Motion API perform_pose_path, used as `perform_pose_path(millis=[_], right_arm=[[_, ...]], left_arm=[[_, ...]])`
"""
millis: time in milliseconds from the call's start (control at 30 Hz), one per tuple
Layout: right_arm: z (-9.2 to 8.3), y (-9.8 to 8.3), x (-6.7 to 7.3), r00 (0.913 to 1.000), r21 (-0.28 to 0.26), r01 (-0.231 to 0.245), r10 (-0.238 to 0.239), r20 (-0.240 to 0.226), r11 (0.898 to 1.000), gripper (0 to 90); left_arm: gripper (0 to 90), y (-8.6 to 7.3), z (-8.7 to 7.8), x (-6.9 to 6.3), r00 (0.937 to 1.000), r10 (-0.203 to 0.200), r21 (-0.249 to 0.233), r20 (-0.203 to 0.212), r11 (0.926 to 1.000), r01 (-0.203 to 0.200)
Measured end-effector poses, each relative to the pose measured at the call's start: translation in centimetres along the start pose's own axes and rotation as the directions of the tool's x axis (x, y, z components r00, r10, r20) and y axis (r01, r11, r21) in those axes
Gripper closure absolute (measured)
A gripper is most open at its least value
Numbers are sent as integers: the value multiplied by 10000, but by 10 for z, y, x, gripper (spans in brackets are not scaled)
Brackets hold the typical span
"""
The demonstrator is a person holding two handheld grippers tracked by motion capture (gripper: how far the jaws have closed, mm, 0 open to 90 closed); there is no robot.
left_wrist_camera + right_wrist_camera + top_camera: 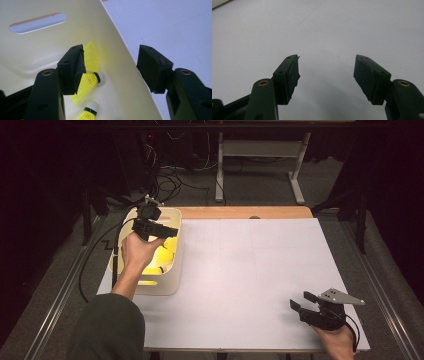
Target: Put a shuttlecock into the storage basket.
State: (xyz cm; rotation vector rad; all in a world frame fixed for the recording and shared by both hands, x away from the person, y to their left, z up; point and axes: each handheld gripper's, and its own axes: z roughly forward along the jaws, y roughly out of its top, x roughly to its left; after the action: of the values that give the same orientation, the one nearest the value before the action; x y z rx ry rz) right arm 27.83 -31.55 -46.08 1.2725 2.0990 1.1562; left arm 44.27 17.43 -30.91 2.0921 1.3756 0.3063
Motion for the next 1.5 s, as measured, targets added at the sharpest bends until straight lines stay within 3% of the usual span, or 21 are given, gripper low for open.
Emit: perform_pose_path(millis=[367,833,1500], right_arm=[[0,0,0,10000,10,-7,7,-13,10000,376],[0,0,0,10000,-3,-18,18,-16,10000,377],[0,0,0,10000,-9,-5,5,-27,10000,377]], left_arm=[[392,1,-1,-7,9997,100,-58,234,9999,-99],[383,8,6,-36,9951,861,40,484,9963,-864],[361,6,23,-67,9867,1440,308,756,9887,-1466]])
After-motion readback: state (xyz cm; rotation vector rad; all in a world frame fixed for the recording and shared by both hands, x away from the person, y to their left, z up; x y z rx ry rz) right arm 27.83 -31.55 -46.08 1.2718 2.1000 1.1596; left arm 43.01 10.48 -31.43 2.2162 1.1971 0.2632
